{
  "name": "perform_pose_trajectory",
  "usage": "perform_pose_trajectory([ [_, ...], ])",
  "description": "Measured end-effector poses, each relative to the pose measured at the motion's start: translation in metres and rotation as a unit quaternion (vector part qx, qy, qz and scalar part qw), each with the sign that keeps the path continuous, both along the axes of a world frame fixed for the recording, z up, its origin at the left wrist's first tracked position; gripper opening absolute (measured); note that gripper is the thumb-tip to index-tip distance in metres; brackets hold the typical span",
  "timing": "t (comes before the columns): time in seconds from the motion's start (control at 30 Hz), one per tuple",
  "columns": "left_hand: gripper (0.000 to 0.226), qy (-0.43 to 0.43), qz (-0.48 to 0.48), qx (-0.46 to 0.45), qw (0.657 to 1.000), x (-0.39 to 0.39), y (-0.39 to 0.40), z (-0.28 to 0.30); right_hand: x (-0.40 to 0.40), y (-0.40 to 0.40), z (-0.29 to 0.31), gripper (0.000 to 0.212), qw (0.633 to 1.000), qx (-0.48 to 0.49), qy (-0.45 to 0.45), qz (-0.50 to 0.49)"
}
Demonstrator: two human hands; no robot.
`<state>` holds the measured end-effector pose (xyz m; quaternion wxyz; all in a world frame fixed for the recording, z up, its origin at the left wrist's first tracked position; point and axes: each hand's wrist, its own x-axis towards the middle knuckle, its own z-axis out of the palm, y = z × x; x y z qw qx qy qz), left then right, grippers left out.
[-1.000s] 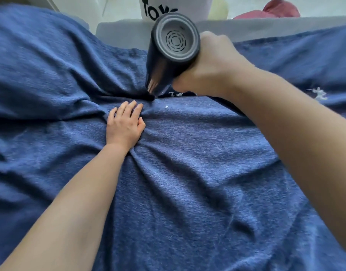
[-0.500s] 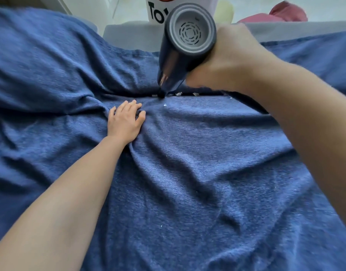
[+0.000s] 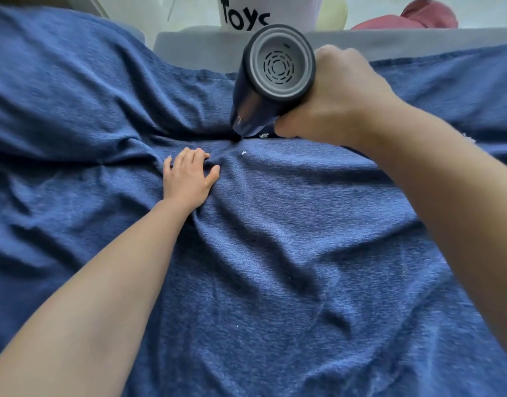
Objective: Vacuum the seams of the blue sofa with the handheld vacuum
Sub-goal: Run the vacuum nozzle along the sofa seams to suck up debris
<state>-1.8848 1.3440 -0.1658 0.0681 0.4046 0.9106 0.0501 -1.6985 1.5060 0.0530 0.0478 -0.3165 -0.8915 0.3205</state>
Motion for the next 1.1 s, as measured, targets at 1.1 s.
perform_pose_trajectory([
  [1.1,0.053,-0.105,-0.008,-0.102,0.989,0.033,0.045,0.036,0.054,0.009,0.04,0.01,0.997,-0.053,0.016,-0.055],
])
